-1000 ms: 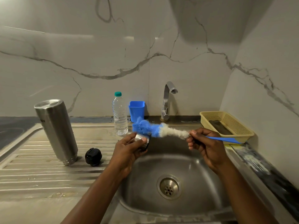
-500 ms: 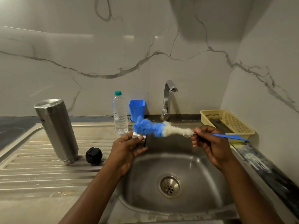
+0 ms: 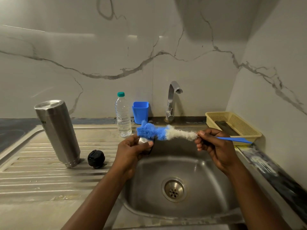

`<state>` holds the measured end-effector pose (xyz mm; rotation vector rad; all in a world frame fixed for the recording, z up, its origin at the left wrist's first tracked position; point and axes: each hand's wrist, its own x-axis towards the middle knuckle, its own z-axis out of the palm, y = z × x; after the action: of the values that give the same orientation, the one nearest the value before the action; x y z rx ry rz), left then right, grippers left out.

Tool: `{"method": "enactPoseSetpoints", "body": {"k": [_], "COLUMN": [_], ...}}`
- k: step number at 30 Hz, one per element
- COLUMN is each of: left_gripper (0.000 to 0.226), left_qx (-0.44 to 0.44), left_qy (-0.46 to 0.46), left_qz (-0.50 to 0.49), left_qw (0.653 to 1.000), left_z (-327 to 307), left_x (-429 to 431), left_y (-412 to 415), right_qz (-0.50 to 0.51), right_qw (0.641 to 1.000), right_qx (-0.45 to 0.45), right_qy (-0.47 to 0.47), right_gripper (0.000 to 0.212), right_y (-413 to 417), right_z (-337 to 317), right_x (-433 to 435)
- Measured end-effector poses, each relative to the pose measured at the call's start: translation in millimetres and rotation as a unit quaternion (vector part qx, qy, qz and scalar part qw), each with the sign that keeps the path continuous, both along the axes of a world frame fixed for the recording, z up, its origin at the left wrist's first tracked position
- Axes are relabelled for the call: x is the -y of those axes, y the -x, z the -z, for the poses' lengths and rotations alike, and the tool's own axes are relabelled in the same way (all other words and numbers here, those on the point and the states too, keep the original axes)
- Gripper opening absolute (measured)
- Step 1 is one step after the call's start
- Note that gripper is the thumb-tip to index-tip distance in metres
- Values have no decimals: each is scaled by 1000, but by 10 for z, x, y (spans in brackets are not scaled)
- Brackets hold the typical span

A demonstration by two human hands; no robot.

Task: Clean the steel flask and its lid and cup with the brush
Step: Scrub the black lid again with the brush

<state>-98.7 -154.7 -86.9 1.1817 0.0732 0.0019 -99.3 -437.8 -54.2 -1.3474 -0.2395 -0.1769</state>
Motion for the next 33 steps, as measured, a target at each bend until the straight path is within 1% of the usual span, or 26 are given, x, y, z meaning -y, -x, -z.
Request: {"method": "enactPoseSetpoints", "body": {"k": [2, 4, 8, 10, 13, 16, 18, 21, 24, 27, 29, 33], "left_gripper": [56, 59, 54, 55, 67, 76, 83, 89, 85, 73, 70, 62], "left_qx": [2, -1, -15, -11, -1, 1, 5, 2, -1, 4, 5, -12], "left_qy": [24, 24, 26, 48, 93, 100, 106, 138, 143, 110, 99, 127], "left_qz": [-27, -38, 2, 0, -15, -6, -12, -21, -7, 18, 9, -9], "left_qw": [999, 999, 1000, 999, 996, 995, 994, 990, 990, 994, 995, 992], "left_z": [-7, -3, 4, -22, -47, -40, -28, -6, 5, -7, 1, 1], "left_x": [-72, -108, -21, -34, -83, -3, 15, -69, -48, 35, -1, -79], "left_y": [-45, -64, -15, -23, -70, -54, -52, -90, -76, -27, -40, -88], "right_qz": [2, -5, -20, -12, 2, -11, -11, 1, 2, -9, -11, 3], "right_qw": [1000, 1000, 1000, 1000, 999, 999, 1000, 999, 999, 999, 1000, 999], "right_qx": [-3, -6, -5, -8, -11, -13, -11, -16, -18, -21, -21, -22], "right_qy": [-15, -17, 6, -13, -36, -30, -20, -46, -50, -23, -18, -48], "right_gripper": [20, 19, 16, 16, 18, 14, 18, 13, 13, 19, 15, 17], "right_y": [15, 18, -8, 6, 13, -1, -7, 13, 6, -15, 0, 23], "right_z": [-29, -11, 48, 6, -21, 19, 17, -40, -8, 53, 24, -31], "right_x": [54, 35, -97, -54, 38, -35, -55, 39, 23, -78, -77, 30]}}
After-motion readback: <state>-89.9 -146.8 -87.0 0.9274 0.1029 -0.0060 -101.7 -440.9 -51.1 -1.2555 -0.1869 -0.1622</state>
